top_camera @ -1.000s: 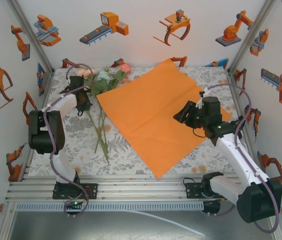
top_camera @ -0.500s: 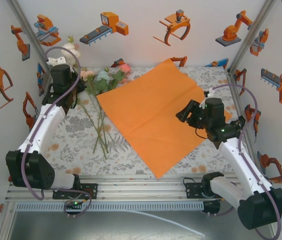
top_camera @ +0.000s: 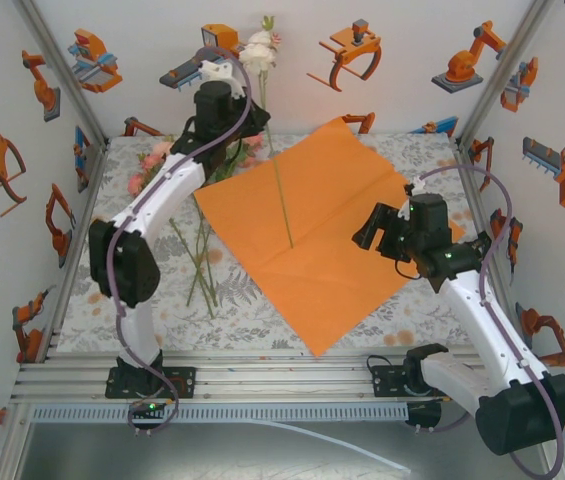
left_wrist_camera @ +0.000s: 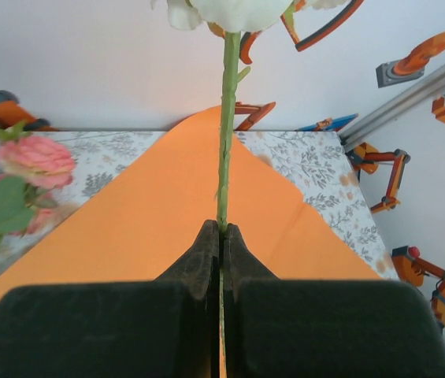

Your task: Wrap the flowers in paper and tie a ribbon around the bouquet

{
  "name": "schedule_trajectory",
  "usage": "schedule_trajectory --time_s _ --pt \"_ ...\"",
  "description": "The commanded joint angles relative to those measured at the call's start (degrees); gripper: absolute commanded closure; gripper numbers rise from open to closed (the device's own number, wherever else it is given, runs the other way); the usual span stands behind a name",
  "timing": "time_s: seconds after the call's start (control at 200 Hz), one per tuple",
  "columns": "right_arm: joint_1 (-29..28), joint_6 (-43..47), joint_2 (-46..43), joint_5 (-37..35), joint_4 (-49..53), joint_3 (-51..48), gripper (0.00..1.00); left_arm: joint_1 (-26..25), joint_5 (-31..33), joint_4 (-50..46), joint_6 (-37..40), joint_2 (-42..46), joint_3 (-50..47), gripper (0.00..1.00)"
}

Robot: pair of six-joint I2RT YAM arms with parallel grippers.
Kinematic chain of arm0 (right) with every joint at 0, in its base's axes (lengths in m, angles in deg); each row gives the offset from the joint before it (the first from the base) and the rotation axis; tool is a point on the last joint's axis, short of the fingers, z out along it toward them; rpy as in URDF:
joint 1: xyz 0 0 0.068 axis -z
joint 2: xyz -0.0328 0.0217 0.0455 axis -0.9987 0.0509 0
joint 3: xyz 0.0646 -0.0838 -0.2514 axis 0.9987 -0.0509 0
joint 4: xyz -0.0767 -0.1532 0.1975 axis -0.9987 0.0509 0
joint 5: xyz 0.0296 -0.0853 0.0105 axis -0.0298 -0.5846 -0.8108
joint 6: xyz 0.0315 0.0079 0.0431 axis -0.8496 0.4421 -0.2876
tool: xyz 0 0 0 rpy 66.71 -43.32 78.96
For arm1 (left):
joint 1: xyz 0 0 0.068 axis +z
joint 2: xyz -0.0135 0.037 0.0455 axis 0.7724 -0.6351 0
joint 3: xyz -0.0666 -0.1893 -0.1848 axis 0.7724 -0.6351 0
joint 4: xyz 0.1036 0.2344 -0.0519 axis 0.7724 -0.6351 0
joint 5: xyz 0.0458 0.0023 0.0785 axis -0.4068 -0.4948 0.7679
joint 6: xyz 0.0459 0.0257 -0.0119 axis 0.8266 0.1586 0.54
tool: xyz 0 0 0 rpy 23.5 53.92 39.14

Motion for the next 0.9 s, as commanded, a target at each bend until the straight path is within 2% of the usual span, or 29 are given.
schedule_trajectory --time_s 0.0,0.34,0.586,0.896 --pt "-0.37 1.60 -1.24 0.27 1.97 1.44 0.25 -1.46 -1.68 1.08 -1.37 -5.18 7.10 1.00" --pt "-0.31 2.94 -2.04 0.28 2.70 0.93 0.25 -6.55 -3.70 -4.75 -0.24 -23.43 23.39 1.00" --pt "-0.28 3.07 -2.63 0.03 3.69 0.53 0.25 -6.74 -6.31 -7.79 -2.93 -31.23 26.60 1.00" --pt "-0.23 2.86 -3.85 -0.84 4.81 0.38 0.25 -6.82 -5.86 -9.83 -3.30 -37.72 29.83 1.00"
